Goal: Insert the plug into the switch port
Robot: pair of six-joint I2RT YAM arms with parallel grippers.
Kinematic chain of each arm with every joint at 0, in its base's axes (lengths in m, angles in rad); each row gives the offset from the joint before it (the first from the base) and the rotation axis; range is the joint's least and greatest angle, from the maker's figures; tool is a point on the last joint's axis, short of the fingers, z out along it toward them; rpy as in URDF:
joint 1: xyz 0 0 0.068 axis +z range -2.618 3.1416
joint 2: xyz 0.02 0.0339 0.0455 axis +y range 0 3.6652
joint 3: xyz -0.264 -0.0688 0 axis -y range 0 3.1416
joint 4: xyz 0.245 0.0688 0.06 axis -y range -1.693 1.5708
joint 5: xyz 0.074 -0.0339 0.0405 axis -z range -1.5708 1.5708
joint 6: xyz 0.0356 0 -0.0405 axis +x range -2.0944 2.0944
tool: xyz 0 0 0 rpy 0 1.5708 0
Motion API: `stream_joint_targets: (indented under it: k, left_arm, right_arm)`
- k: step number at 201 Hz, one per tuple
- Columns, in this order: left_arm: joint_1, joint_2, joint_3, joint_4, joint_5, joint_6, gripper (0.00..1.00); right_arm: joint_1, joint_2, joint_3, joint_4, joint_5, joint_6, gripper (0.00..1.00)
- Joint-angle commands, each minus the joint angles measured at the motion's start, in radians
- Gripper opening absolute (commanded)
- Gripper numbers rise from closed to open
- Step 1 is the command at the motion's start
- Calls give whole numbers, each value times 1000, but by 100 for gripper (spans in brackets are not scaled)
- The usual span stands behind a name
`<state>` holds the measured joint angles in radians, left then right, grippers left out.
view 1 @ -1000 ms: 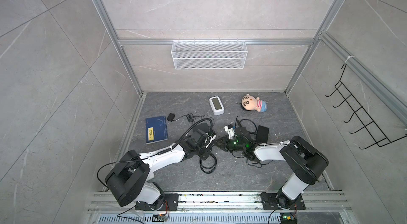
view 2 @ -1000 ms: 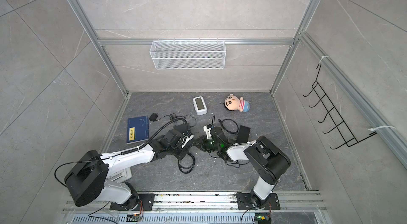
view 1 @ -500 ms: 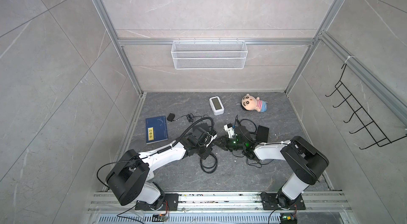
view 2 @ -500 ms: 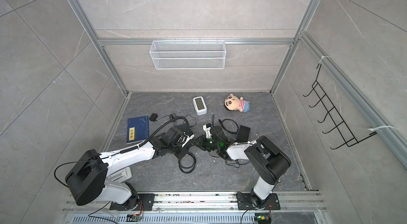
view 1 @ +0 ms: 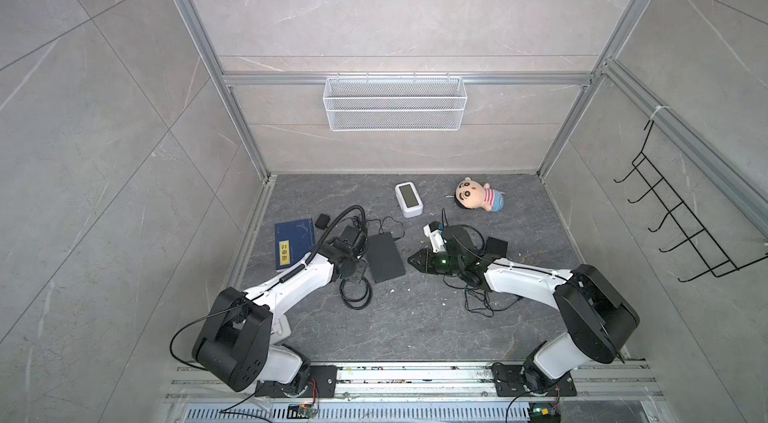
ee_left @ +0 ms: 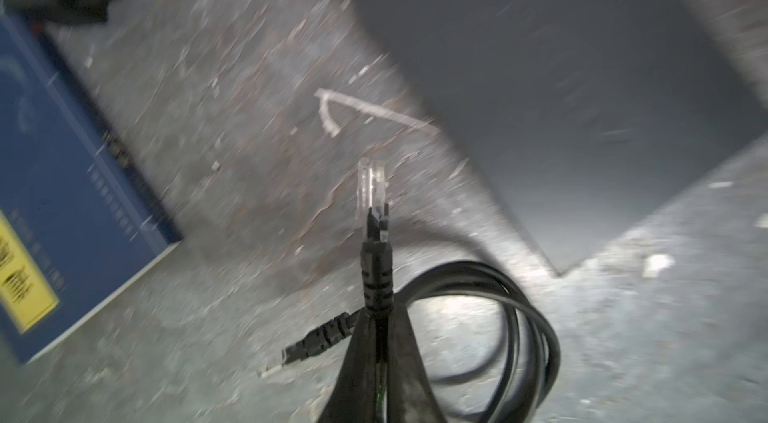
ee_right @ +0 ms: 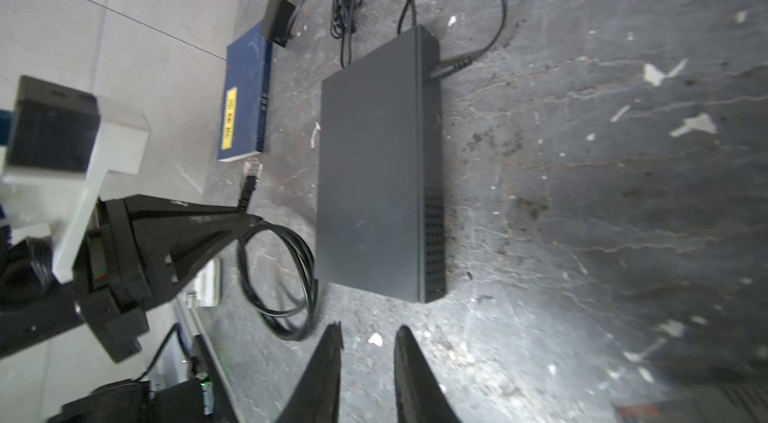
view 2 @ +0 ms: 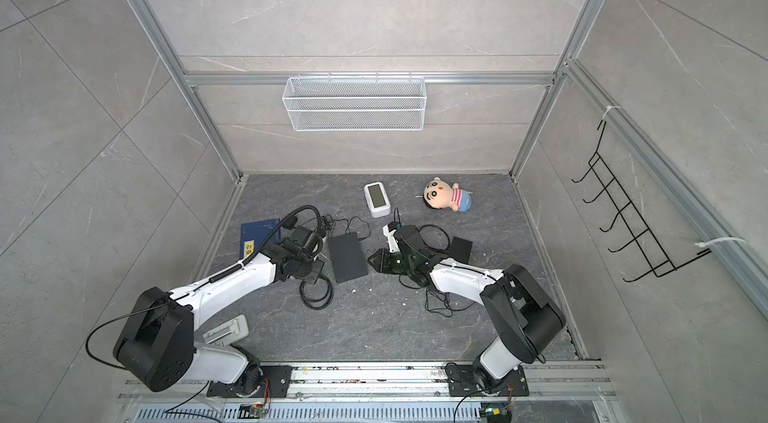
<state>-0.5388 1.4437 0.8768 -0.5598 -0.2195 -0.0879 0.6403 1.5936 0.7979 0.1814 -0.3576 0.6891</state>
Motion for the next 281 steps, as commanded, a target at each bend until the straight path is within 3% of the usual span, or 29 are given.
stream_joint_targets:
  k: [1, 46, 133, 161, 199, 281]
  left_arm:
    - [19, 79, 60, -80, -39, -44, 2]
    - [14, 270, 175, -139, 117, 0, 3]
    - [-171, 306, 292, -82, 519, 291, 5]
    - [-206, 338, 330, -92, 566, 399, 6]
    - [-167, 394, 383, -133, 500, 358, 6]
    - [-168, 353, 295, -50, 622, 173, 7]
  right_arm:
    - [-1, 52, 56, -93, 50, -82, 27]
    - [-1, 111, 128, -174, 109, -141, 27]
    - [-107, 92, 93, -243, 166, -195, 28]
    - [-146, 85, 98, -278, 189, -223, 29]
    - [-180, 85, 125, -311, 189, -283, 30]
    - [-183, 206, 276, -259, 129, -413, 31]
